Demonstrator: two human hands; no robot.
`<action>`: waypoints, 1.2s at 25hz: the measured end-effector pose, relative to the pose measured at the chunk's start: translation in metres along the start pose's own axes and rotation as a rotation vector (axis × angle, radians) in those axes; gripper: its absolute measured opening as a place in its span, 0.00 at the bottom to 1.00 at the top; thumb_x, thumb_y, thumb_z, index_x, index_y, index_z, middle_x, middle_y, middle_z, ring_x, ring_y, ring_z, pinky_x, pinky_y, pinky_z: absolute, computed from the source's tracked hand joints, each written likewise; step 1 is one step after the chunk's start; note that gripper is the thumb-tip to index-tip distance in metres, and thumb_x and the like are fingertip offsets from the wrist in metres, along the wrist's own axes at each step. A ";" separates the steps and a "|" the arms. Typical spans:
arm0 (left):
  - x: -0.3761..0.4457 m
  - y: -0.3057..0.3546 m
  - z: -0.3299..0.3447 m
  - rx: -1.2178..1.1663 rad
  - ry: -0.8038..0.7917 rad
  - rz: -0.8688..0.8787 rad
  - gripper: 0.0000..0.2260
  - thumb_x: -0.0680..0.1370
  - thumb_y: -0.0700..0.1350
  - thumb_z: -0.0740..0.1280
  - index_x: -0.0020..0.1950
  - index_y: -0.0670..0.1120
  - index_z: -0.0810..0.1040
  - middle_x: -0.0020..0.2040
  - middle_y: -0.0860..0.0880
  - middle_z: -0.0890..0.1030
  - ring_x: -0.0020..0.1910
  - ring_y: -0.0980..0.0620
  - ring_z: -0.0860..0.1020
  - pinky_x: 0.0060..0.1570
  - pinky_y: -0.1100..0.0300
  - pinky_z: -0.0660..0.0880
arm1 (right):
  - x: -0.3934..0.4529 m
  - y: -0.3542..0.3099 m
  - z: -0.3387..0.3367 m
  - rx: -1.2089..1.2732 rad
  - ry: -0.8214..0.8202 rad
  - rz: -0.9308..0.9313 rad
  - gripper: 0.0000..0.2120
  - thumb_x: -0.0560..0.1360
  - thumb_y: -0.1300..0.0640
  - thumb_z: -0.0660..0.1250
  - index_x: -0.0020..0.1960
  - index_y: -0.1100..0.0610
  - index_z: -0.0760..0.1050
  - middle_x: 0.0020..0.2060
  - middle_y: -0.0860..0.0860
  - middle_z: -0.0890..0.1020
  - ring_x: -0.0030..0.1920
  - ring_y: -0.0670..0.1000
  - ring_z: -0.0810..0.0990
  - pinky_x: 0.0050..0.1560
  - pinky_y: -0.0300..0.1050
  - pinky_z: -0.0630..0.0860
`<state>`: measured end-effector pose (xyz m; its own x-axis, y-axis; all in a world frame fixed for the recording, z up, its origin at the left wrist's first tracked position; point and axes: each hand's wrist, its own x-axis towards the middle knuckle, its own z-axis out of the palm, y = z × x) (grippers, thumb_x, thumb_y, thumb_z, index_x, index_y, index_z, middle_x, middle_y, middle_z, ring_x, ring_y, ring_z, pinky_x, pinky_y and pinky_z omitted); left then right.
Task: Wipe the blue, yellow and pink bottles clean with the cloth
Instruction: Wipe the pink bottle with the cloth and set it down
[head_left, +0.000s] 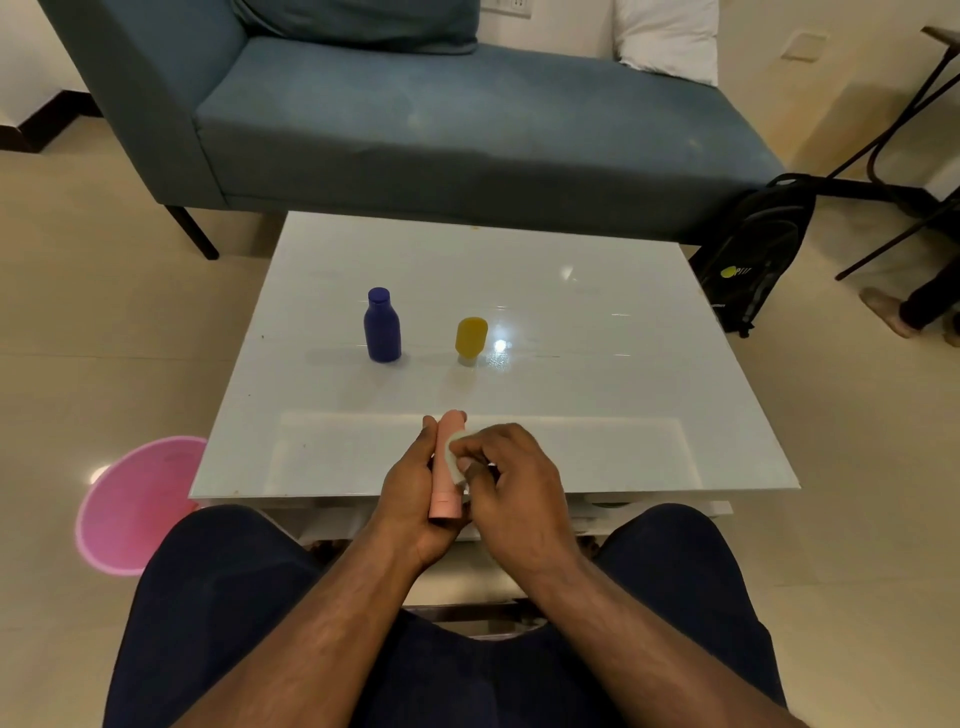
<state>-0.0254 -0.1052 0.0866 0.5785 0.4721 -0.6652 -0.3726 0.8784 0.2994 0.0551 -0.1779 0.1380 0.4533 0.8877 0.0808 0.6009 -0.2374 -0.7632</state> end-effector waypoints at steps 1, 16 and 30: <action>0.002 0.000 -0.001 -0.012 0.019 0.017 0.25 0.79 0.59 0.65 0.68 0.45 0.75 0.51 0.40 0.84 0.47 0.44 0.85 0.41 0.49 0.82 | -0.008 0.000 0.002 0.014 -0.007 -0.011 0.08 0.76 0.61 0.65 0.51 0.52 0.80 0.48 0.43 0.77 0.49 0.40 0.75 0.51 0.31 0.73; -0.006 -0.006 0.007 0.237 0.026 0.116 0.27 0.76 0.66 0.63 0.62 0.47 0.80 0.55 0.41 0.84 0.54 0.42 0.82 0.53 0.47 0.79 | 0.025 0.007 -0.005 -0.096 0.021 -0.084 0.09 0.76 0.61 0.63 0.53 0.54 0.80 0.50 0.47 0.79 0.51 0.44 0.77 0.56 0.44 0.76; -0.010 -0.002 0.009 0.173 0.030 0.108 0.24 0.76 0.61 0.67 0.63 0.45 0.78 0.54 0.39 0.85 0.55 0.39 0.82 0.59 0.45 0.77 | 0.013 0.010 -0.005 -0.278 -0.070 -0.171 0.13 0.74 0.63 0.65 0.57 0.56 0.78 0.54 0.52 0.77 0.55 0.50 0.74 0.57 0.46 0.75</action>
<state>-0.0236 -0.1111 0.0984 0.5191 0.5638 -0.6424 -0.2994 0.8239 0.4812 0.0705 -0.1703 0.1348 0.2900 0.9466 0.1406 0.8251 -0.1728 -0.5380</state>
